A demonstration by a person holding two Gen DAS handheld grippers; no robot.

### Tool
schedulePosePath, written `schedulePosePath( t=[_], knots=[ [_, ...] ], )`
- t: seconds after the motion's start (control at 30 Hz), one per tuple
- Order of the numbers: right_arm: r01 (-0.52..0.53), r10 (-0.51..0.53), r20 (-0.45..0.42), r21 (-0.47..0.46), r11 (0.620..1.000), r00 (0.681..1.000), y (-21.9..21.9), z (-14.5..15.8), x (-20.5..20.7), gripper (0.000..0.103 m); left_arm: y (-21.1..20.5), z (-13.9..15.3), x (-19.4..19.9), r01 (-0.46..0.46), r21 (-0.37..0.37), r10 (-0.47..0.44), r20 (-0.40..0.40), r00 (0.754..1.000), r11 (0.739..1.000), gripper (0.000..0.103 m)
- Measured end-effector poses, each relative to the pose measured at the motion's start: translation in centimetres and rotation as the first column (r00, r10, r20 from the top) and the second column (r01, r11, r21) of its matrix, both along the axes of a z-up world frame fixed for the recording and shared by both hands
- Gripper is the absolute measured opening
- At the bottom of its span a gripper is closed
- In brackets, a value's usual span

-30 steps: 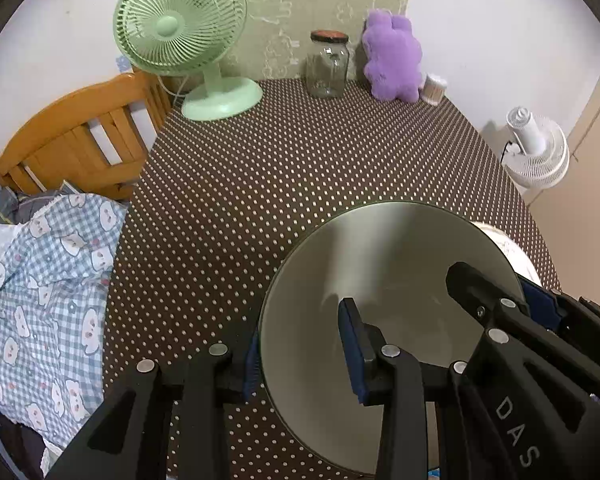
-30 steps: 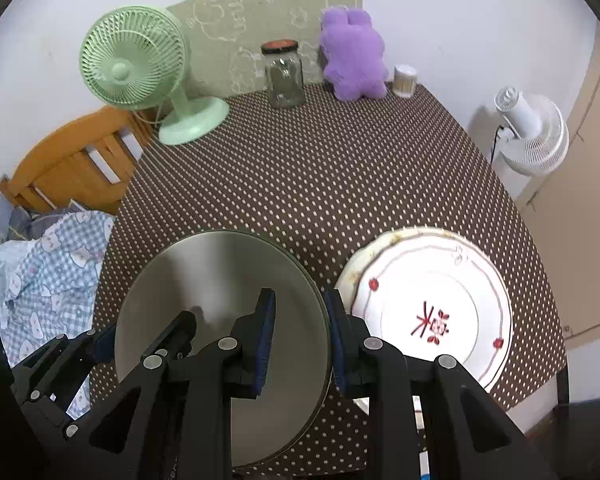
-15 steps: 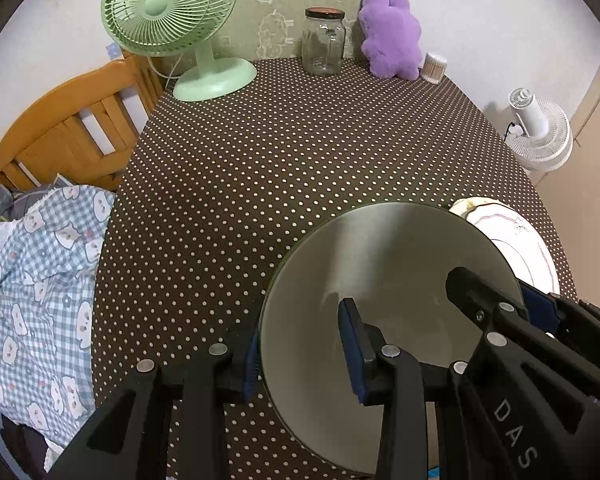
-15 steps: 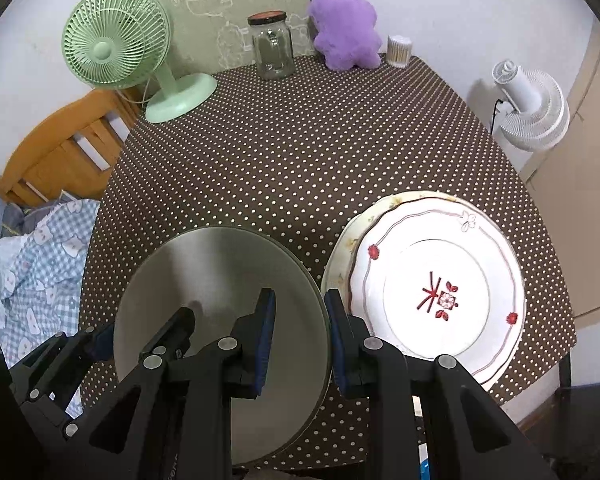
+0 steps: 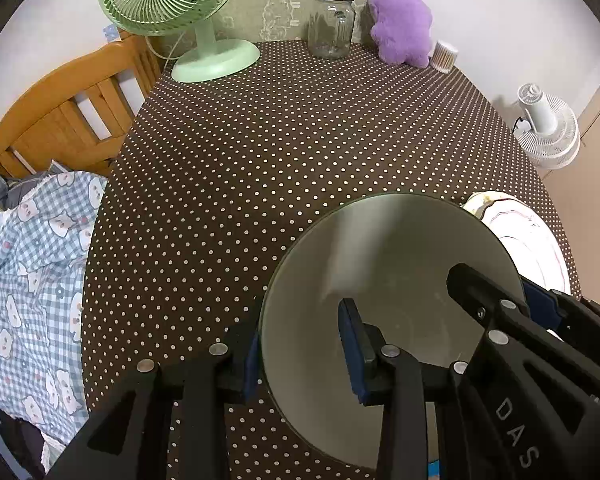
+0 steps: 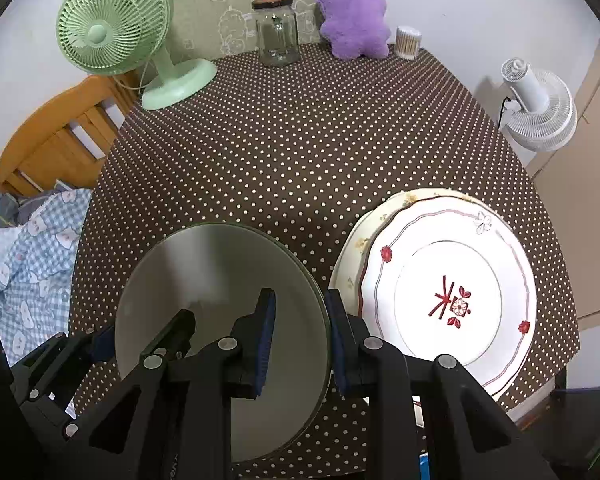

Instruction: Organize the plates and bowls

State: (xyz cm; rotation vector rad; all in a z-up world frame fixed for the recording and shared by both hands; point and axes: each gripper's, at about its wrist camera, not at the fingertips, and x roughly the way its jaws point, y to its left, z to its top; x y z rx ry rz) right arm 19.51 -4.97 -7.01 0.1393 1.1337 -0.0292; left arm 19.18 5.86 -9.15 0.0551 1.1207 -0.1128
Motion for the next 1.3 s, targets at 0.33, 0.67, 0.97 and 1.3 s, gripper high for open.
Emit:
schedulePosePath(
  t=[0.33,0.67,0.97,1.3],
  knots=[
    [-0.032,0.032,-0.01,-0.027,0.999,0.999,0.2,-0.2,-0.1,0.029,-0.2,0.2,-0.4,0.03,0.01,-0.03,0.008,1.0,0.999,0.039],
    [-0.072,0.073,-0.012,0.043,0.996,0.997,-1.2,1.0,-0.3,0.065,0.3,1.3,-0.5,0.065,-0.033,-0.064,0.015,0.998,0.997,0.076],
    [-0.096,0.096,-0.004,0.06,0.994,0.995,-1.6,0.7,-0.1,0.072,0.8,1.1,-0.6,0.061,-0.081,-0.061,0.01,0.998,0.995,0.094],
    [-0.091,0.096,-0.036,0.112,0.99,0.995,-2.1,-1.2,0.7,0.072,0.4,-0.1,0.0,0.029,-0.071,-0.031,-0.023,0.999,0.997,0.097]
  ],
)
